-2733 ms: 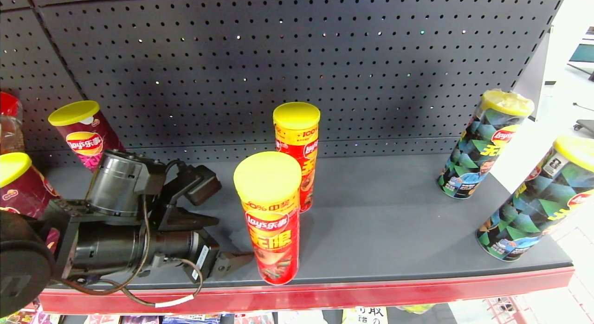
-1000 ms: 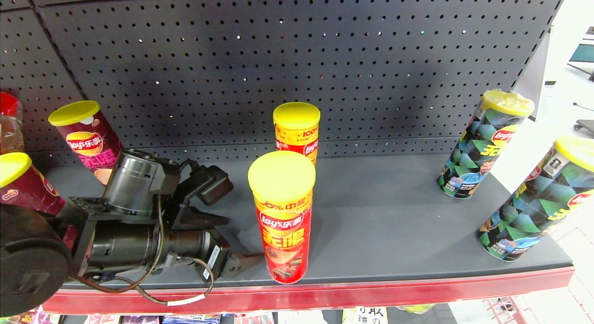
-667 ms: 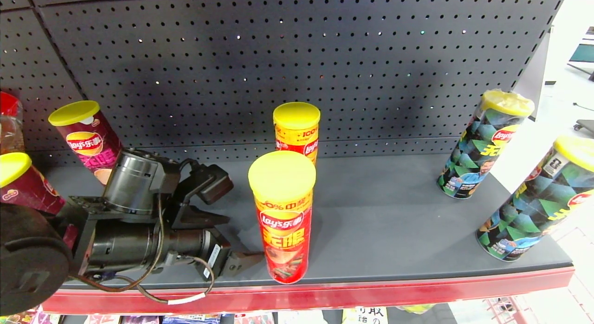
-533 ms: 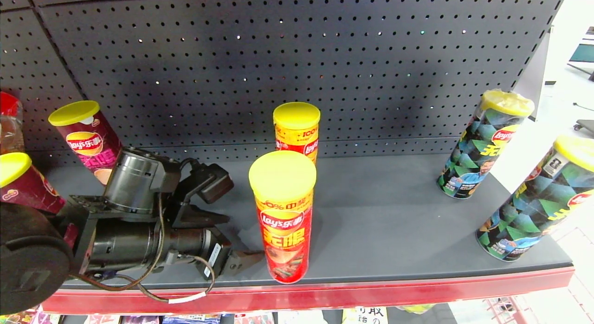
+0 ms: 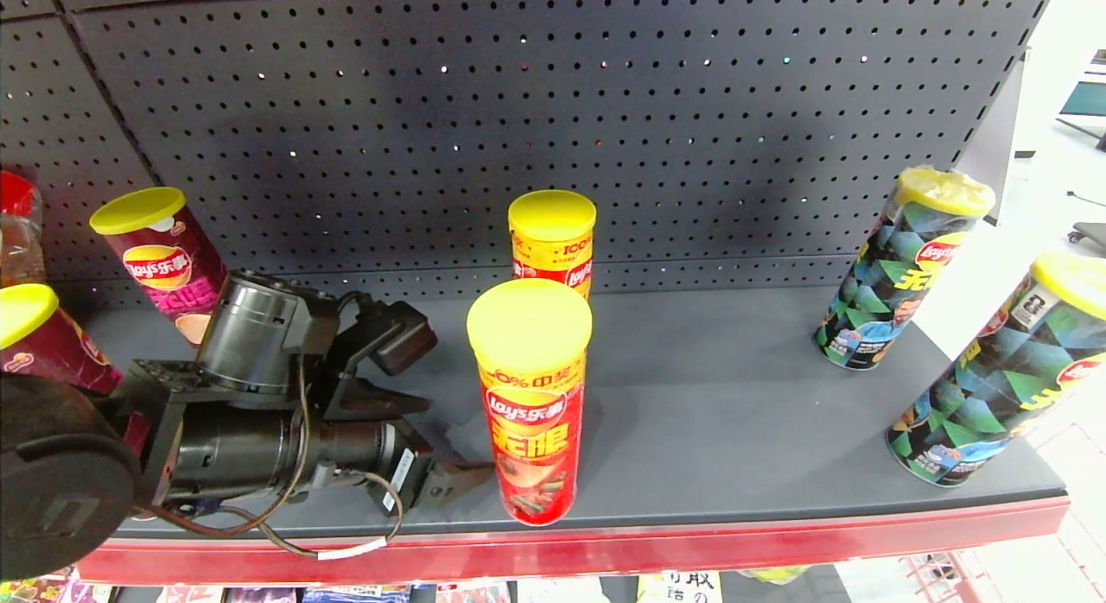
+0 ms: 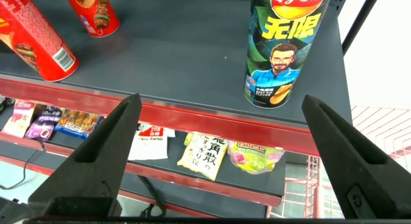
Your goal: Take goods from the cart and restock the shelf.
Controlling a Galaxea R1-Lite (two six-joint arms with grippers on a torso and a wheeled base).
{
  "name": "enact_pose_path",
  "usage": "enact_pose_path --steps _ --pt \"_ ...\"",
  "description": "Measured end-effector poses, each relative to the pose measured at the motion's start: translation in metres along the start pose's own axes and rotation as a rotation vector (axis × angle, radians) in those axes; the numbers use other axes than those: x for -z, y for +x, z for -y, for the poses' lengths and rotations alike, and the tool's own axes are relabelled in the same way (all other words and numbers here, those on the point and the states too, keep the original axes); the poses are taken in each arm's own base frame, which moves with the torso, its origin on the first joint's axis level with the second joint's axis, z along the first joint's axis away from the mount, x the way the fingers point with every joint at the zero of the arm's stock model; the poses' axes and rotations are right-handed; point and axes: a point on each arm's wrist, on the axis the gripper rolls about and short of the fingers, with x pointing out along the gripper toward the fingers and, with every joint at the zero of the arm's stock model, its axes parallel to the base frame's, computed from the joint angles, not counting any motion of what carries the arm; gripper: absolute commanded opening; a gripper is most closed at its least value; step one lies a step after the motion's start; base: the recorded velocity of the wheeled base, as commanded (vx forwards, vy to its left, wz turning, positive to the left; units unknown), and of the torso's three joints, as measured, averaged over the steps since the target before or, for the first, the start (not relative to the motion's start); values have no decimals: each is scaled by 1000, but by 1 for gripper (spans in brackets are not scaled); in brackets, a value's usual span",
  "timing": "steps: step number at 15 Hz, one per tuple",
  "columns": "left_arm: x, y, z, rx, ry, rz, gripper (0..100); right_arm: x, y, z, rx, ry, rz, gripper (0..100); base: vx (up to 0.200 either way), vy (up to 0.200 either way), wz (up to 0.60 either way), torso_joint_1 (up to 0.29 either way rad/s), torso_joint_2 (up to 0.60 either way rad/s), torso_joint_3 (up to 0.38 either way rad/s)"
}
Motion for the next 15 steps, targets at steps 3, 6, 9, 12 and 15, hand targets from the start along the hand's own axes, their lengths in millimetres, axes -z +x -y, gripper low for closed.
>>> enact_pose_path --steps 3,6,9,12,15 --pt "6 -12 2 -11 -6 9 100 3 0 0 -1 -3 -4 100 0 0 0 0 0 0" --pt "23 -48 5 -41 -18 45 100 12 1 0 -6 -11 -23 100 0 0 0 0 0 0" --pt "54 -104 20 -92 -47 67 100 29 2 1 6 -26 -57 100 0 0 0 0 0 0" --pt "104 -167 41 -202 -122 107 100 34 4 2 103 -9 -82 100 0 0 0 0 0 0" --pt "165 -206 63 -432 -262 151 100 41 8 2 288 27 -119 100 0 0 0 0 0 0"
